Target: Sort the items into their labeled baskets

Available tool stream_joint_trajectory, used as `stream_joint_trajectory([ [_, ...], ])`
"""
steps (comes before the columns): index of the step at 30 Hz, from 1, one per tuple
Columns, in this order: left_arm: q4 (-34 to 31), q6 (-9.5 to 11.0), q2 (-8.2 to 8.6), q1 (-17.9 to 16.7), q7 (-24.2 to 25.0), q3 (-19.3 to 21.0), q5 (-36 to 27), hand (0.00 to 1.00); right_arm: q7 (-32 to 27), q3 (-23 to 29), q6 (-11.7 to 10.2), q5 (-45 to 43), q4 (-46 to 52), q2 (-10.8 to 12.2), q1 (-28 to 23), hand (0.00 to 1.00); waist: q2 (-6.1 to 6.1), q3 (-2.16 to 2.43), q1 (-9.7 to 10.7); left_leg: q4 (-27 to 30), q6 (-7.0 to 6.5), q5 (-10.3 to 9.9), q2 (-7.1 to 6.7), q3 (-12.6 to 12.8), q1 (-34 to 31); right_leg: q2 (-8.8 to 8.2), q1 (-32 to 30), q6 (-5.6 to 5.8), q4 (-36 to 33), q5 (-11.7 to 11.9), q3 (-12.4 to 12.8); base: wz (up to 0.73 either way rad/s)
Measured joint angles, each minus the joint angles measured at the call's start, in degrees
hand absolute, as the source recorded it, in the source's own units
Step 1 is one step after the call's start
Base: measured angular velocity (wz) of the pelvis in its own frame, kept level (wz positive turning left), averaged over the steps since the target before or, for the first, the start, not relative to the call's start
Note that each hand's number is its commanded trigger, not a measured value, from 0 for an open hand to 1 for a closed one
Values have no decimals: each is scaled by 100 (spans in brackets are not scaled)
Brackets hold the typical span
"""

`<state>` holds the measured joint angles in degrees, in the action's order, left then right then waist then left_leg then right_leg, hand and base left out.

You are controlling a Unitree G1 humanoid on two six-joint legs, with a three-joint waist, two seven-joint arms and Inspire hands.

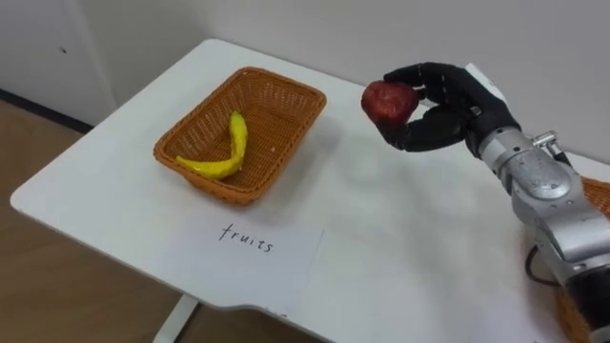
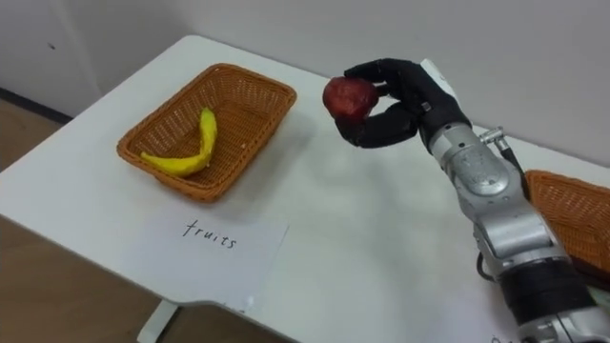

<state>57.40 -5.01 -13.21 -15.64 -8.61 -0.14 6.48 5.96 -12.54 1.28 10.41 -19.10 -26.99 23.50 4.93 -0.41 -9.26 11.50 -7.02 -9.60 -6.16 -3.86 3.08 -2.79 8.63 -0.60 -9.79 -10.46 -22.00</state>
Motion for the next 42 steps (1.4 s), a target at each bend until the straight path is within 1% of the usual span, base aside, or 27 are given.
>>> stream_joint_trajectory([
  [1,-2,0,-6,9,31,2,3,0,-4,0,0,23,-1,0,0,100,7,-18,-20,1,1,-7,0,0,10,0,10,4,0,-2,2,0],
  [2,-5,-1,-6,15,67,0,3,0,-4,0,1,63,0,0,0,100,18,-25,-39,10,1,-17,0,-2,11,1,14,5,1,-3,2,0],
  [4,-5,-8,0,12,124,-2,4,0,-3,0,1,93,0,0,0,100,41,-11,-66,15,-3,-25,-2,-7,9,0,16,9,0,-6,1,2],
  [8,-29,-91,-2,15,196,-2,51,0,-3,-1,4,97,-1,1,1,100,85,18,-79,31,-10,-30,-25,-99,9,-5,49,18,2,-10,-3,12],
  [10,-28,-92,-2,28,203,-2,53,0,-8,-3,4,97,-10,7,1,100,86,17,-120,32,-12,-30,-32,-122,12,-6,60,19,2,-10,-1,6],
  [14,-30,-106,-5,35,264,4,100,0,-99,-27,13,83,-24,10,4,100,104,5,-232,34,-25,-39,-43,-145,13,-11,69,25,1,-14,-2,2],
  [15,-71,-137,-5,11,286,3,173,0,-113,-72,14,57,-25,10,9,100,123,-13,-259,28,-25,-39,-46,-147,16,-14,68,34,2,-19,-1,0],
  [16,-88,-145,-5,-3,287,3,213,0,-115,-104,16,41,-26,9,11,100,132,-20,-280,25,-26,-39,-48,-147,17,-15,66,43,1,-24,4,0],
  [17,-111,-170,-1,-29,290,-6,254,0,-114,-181,39,-23,-26,9,12,100,144,-23,-328,24,-29,-43,-50,-146,17,-15,62,49,1,-28,26,0],
  [18,-120,-200,8,-41,300,-9,298,0,-98,-222,107,-150,-25,15,16,100,174,-18,-375,25,-29,-47,-54,-163,15,-13,62,52,0,-29,40,0],
  [19,-120,-204,8,-45,303,-9,314,0,-90,-224,136,-211,-26,25,17,100,183,-23,-382,28,-29,-48,-60,-189,8,-13,62,53,0,-30,39,18],
  [20,-126,-206,8,-63,304,-6,371,0,-89,-223,151,-327,-26,31,17,100,200,-28,-386,46,-30,-47,-78,-269,-21,-15,63,53,-1,-30,36,30],
  [21,-133,-208,9,-86,306,-7,514,0,-89,-224,154,-434,-26,31,32,100,219,-29,-405,83,-32,-49,-85,-321,-49,-15,64,53,-2,-30,37,30],
  [22,-136,-210,10,-97,306,-7,557,0,-89,-224,156,-437,-25,32,40,100,225,-30,-425,104,-32,-49,-87,-335,-50,-15,65,53,-2,-30,38,19],
  [23,-140,-212,14,-119,308,-3,564,0,-87,-233,156,-444,-25,35,61,100,239,-34,-512,116,-32,-49,-90,-354,-55,-14,67,54,-1,-31,35,13],
  [24,-139,-212,17,-133,310,4,564,0,-87,-259,156,-455,-25,36,93,100,248,-36,-545,119,-32,-49,-98,-397,-61,-16,76,55,1,-31,-3,17],
  [27,-139,-213,19,-166,312,10,564,0,-84,-312,156,-511,-24,57,165,100,248,-40,-605,132,-33,-49,-141,-558,-64,-30,122,72,6,-42,-17,28],
  [29,-141,-213,18,-170,318,15,563,0,-84,-348,156,-527,-25,57,186,100,249,-40,-676,141,-37,-50,-161,-619,-61,-40,142,91,7,-53,-11,21],
  [31,-148,-214,26,-194,342,65,562,0,-77,-444,157,-523,-27,79,250,100,251,-40,-703,150,-38,-51,-169,-662,-71,-40,150,91,6,-53,-29,15],
  [34,-271,-215,31,-300,427,154,556,0,-82,-443,157,-510,-35,130,251,100,245,-44,-821,169,-38,-51,-185,-743,-71,-43,171,98,5,-57,-69,13],
  [36,-359,-217,30,-391,464,179,549,0,-90,-465,157,-382,-51,131,252,100,230,-56,-873,183,-47,-57,-207,-794,-38,-54,231,134,11,-79,-89,13],
  [37,-378,-214,27,-419,466,178,549,0,-97,-489,157,-361,-58,129,253,100,233,-54,-884,182,-47,-57,-219,-804,-30,-66,241,162,7,-96,-84,10],
  [38,-370,-221,23,-430,466,178,550,0,-114,-551,157,-314,-85,127,253,100,242,-52,-943,182,-48,-58,-234,-806,-19,-83,254,203,8,-121,-82,6],
  [40,-374,-220,26,-459,466,174,560,0,-95,-716,165,-244,-104,125,245,100,239,-61,-943,212,-48,-58,-263,-909,-28,-92,293,213,7,-128,-175,20],
  [41,-374,-220,26,-466,466,174,561,0,-89,-746,174,-227,-115,125,246,100,239,-62,-956,212,-48,-58,-265,-915,-18,-93,304,215,6,-128,-176,16],
  [42,-376,-220,23,-489,465,179,562,0,-79,-795,187,-184,-162,125,246,52,236,-72,-984,204,-48,-58,-266,-915,22,-94,334,222,4,-133,-174,0],
])
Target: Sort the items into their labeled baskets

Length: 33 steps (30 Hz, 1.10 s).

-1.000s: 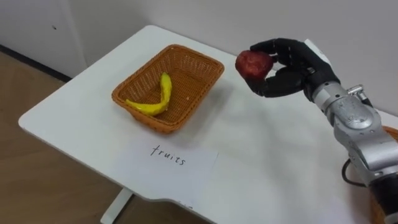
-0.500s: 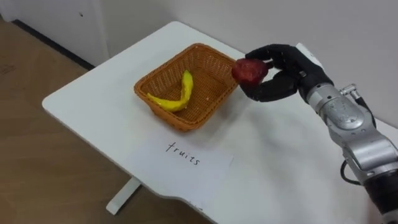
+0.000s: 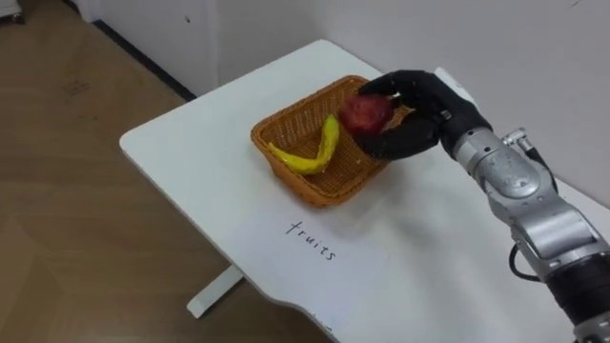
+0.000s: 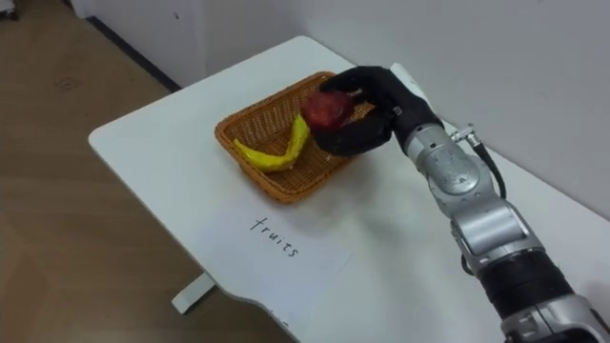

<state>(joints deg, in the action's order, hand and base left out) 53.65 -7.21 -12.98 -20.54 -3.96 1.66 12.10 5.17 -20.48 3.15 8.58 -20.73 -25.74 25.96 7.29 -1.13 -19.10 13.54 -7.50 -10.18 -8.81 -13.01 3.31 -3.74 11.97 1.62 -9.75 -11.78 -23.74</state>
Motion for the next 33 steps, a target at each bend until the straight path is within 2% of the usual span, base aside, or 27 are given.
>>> stream_joint_trajectory([
  [1,-2,0,-1,-22,0,10,2,0,6,-24,5,8,-30,1,0,15,2,1,-6,-2,0,0,-3,-8,12,-1,14,1,0,-1,-6,0],
  [2,-3,-2,2,-69,0,44,4,0,36,-43,18,16,-88,2,0,0,14,5,-23,-4,-1,-1,-6,-19,32,-4,42,2,-2,-1,-4,6],
  [3,-17,-5,-1,-137,0,53,-1,0,67,-55,56,26,-104,2,0,0,36,17,-28,-1,-3,-2,-9,-25,38,-4,56,3,-1,-2,-7,6],
  [6,-58,-55,5,-269,15,52,-2,0,117,-65,64,37,-104,0,0,0,69,15,-24,6,-10,-7,-18,-36,52,-6,90,3,-1,-2,-10,2],
  [19,-81,-75,0,-281,162,167,-4,0,136,-60,63,33,-49,-1,-5,0,57,20,1,178,-51,-32,-81,-35,44,-44,161,12,-7,-7,1,0],
  [25,-83,-87,11,-275,199,184,-3,0,211,-52,63,-20,42,-3,-6,0,12,54,31,225,-60,-37,-90,-9,40,-50,168,12,-23,-6,33,0],
  [29,-138,-128,14,-250,192,279,-2,0,211,-21,62,-158,104,-5,-4,0,-25,73,159,261,-62,-39,-93,-9,27,-26,178,12,-14,-6,41,0],
  [33,-223,-160,23,-149,195,273,-7,0,202,-16,63,-256,78,-60,-6,0,-109,111,228,278,-66,-43,-86,60,48,-37,185,13,-9,-6,201,-7],
])
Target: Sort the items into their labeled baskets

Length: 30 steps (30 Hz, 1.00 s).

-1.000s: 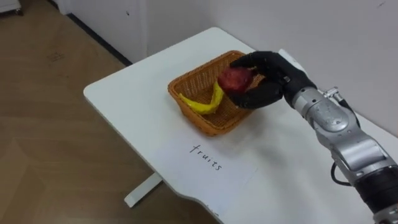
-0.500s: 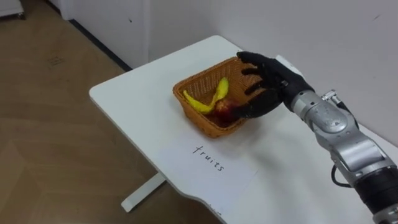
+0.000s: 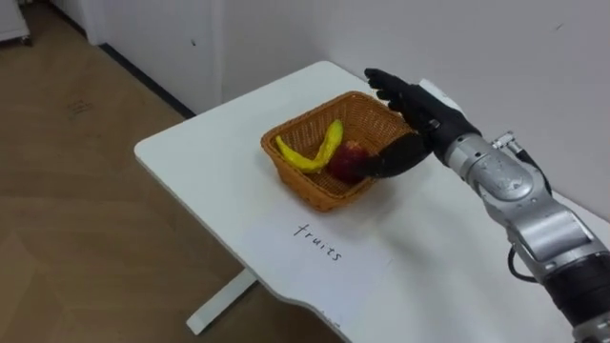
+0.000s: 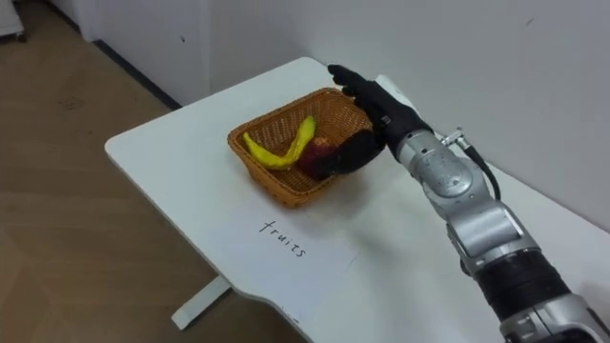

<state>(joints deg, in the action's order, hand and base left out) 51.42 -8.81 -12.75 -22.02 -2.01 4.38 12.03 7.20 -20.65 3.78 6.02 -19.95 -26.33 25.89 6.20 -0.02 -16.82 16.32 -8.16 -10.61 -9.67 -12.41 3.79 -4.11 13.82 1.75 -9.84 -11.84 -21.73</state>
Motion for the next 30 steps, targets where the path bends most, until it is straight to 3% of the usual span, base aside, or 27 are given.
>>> stream_joint_trajectory([
  [4,16,3,-1,47,-11,-2,2,0,3,38,0,-3,30,-4,0,0,-26,4,175,-20,-2,-1,15,72,67,2,7,3,0,-2,114,-11],
  [6,16,17,1,67,-9,7,1,0,6,391,-14,16,99,-5,0,0,-18,8,332,-40,-6,-3,18,99,54,-6,-44,3,-40,-2,148,-12],
  [10,-3,62,-14,114,14,111,51,0,-129,963,-17,157,333,-169,1,0,22,33,433,-96,-17,6,48,234,58,30,-114,2,-102,-2,403,-21],
  [13,-33,67,-89,154,19,131,186,0,-248,1308,-72,313,696,-258,1,0,79,46,752,-93,-26,1,74,296,96,23,-114,0,-100,4,525,-4],
  [17,-29,67,-131,379,4,123,225,0,-478,1790,-172,470,1088,-290,-1,0,66,39,1030,-163,-29,-1,130,534,97,82,-189,0,-98,10,856,-31],
  [21,-31,67,-128,494,-9,108,219,0,-681,2085,-172,472,1375,-601,-3,0,-15,-2,1310,-228,-45,-23,229,861,94,152,-356,-13,-101,66,1243,-43],
  [27,-41,77,-130,636,-166,108,218,0,-1117,2553,-173,676,1656,-768,-123,0,2,13,1787,-363,-38,-35,348,1223,98,231,-508,-42,-86,158,1563,-35],
  [30,-28,244,-130,753,-282,106,210,0,-1426,2924,-191,697,1657,-770,-484,0,39,22,1839,-391,-30,-53,387,1358,175,259,-502,-44,-92,164,1659,-23],
])
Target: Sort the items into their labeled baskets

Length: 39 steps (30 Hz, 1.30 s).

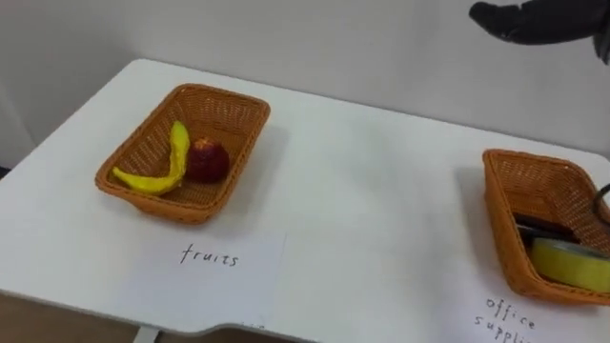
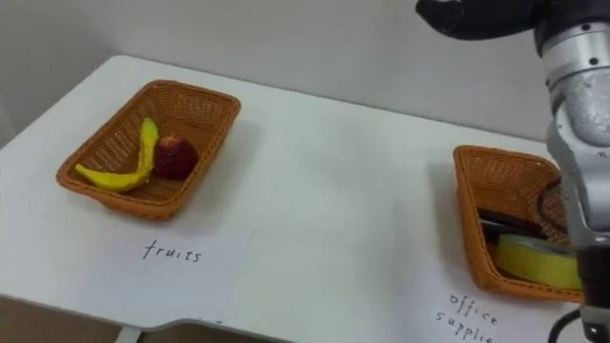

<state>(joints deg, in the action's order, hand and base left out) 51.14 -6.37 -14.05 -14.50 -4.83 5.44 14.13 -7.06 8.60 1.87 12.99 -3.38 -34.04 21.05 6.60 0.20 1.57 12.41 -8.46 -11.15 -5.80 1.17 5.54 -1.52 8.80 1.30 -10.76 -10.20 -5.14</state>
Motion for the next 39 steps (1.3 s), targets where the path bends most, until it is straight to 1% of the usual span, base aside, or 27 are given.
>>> stream_joint_trajectory([
  [1,0,23,0,-1,-9,2,0,0,-70,16,1,1,0,0,-51,0,0,1,-1,-27,4,-12,11,41,17,10,-2,-2,2,2,39,-39],
  [4,1,51,3,42,-62,6,-1,0,-247,225,1,-5,47,-1,-338,0,12,9,161,-59,8,-41,43,134,16,34,-79,-16,0,16,58,-22],
  [6,5,59,12,40,-132,1,-41,0,-398,469,0,19,85,-1,-583,0,-19,5,268,-68,15,-64,93,241,16,79,-116,-23,8,60,133,-21],
  [9,24,63,28,34,-220,8,-95,0,-666,790,2,42,289,2,-939,0,-50,7,286,-102,24,-74,131,426,8,98,-197,-23,-1,67,213,-35],
  [11,36,146,27,-14,-245,17,-90,0,-802,1022,-4,48,606,3,-1225,0,-95,-1,361,-114,24,-74,142,509,14,109,-232,-27,12,69,291,-24],
  [12,41,218,25,-56,-278,72,-94,0,-905,1221,-90,95,798,4,-1549,0,-118,5,397,-125,24,-74,146,518,23,120,-229,-28,14,70,340,-5],
  [13,41,249,26,-82,-325,95,-98,0,-958,1307,-115,123,857,9,-1692,0,-126,12,421,-141,25,-74,149,532,39,124,-224,-28,14,70,351,-12],
  [14,58,306,28,-157,-437,124,-97,0,-1120,1385,-140,124,880,26,-1873,0,-146,4,440,-206,32,-78,161,597,112,139,-190,-29,15,71,376,-29],
  [15,75,312,35,-241,-534,118,-97,0,-1304,1463,-144,152,881,60,-2038,0,-177,21,453,-247,48,-104,185,668,147,167,-183,-38,15,77,423,-32],
  [16,70,314,43,-287,-583,118,-97,0,-1394,1527,-147,194,883,77,-2132,0,-183,22,474,-261,53,-120,196,685,153,174,-182,-41,12,79,418,-25],
  [17,71,314,54,-339,-646,125,-85,0,-1612,1693,-164,294,886,91,-2382,0,-182,21,490,-276,60,-128,209,709,162,186,-201,-42,7,79,425,-14],
  [18,75,314,72,-373,-718,130,-83,0,-1821,1919,-190,435,885,179,-2612,0,-191,13,492,-278,72,-138,222,738,171,197,-224,-42,7,79,482,-18],
  [19,85,314,100,-415,-790,128,-95,0,-2084,2094,-223,592,886,344,-2759,0,-217,-1,499,-281,87,-153,239,764,184,218,-229,-42,4,80,503,-16],
  [20,91,314,118,-422,-828,129,-101,0,-2232,2183,-275,721,888,444,-2843,0,-217,-1,514,-281,92,-156,243,769,184,227,-227,-49,10,84,497,-9],
  [21,89,325,148,-431,-896,132,-105,0,-2497,2321,-384,944,888,622,-3046,0,-221,-2,566,-282,98,-160,257,768,176,238,-227,-62,13,92,496,0],
  [22,88,334,165,-445,-934,131,-108,0,-2621,2365,-401,1028,888,706,-3143,0,-229,-1,589,-281,105,-163,264,770,171,245,-233,-72,11,98,496,0],
  [24,87,399,209,-507,-1065,110,-116,0,-3034,2457,-507,1437,843,1043,-3487,0,-279,20,678,-268,121,-173,282,780,113,262,-256,-84,13,107,477,-5],
  [25,91,400,219,-529,-1082,111,-116,0,-3118,2472,-535,1502,813,1144,-3580,0,-297,23,710,-269,124,-173,288,786,101,264,-273,-88,13,110,471,0],
  [27,92,435,233,-545,-1155,120,-132,0,-3374,2477,-739,1752,307,1561,-3976,0,-337,27,763,-269,141,-182,309,787,95,264,-279,-93,14,113,497,0],
  [28,98,449,240,-546,-1179,118,-170,0,-3426,2473,-741,1842,130,1653,-4061,0,-350,30,762,-271,147,-186,312,787,96,264,-281,-93,13,113,503,0],
  [30,181,472,334,-572,-1234,132,-329,0,-3636,2493,-758,2175,-681,1970,-4245,0,-436,43,787,-280,155,-199,314,779,69,263,-312,-93,13,113,494,-2],
  [31,180,472,364,-589,-1237,132,-335,0,-3673,2502,-760,2267,-945,2015,-4279,0,-466,53,814,-282,154,-200,313,778,71,263,-314,-93,9,112,491,3],
  [32,180,472,402,-571,-1237,126,-342,0,-3767,2516,-762,2410,-1475,2110,-4295,0,-519,72,876,-281,151,-202,315,772,81,263,-306,-93,-2,110,499,4],
  [33,181,472,413,-643,-1237,123,-383,0,-3846,2513,-762,2602,-1934,2220,-4295,0,-576,67,888,-283,149,-203,313,772,93,260,-297,-97,-9,101,492,0],
  [34,181,472,410,-653,-1240,125,-402,0,-3884,2509,-762,2698,-2160,2291,-4301,0,-591,67,903,-284,150,-203,312,776,101,257,-293,-102,-13,94,493,0],
  [36,174,472,431,-633,-1246,148,-446,0,-4010,2403,-758,2842,-2853,2517,-4315,0,-590,67,928,-278,166,-208,302,789,105,266,-329,-140,-103,28,527,-5],
  [39,173,471,558,-643,-1231,149,-454,0,-4029,2393,-743,2883,-3651,2571,-4299,0,-573,61,916,-266,193,-227,292,796,96,263,-404,-165,-164,-12,571,-6],
])
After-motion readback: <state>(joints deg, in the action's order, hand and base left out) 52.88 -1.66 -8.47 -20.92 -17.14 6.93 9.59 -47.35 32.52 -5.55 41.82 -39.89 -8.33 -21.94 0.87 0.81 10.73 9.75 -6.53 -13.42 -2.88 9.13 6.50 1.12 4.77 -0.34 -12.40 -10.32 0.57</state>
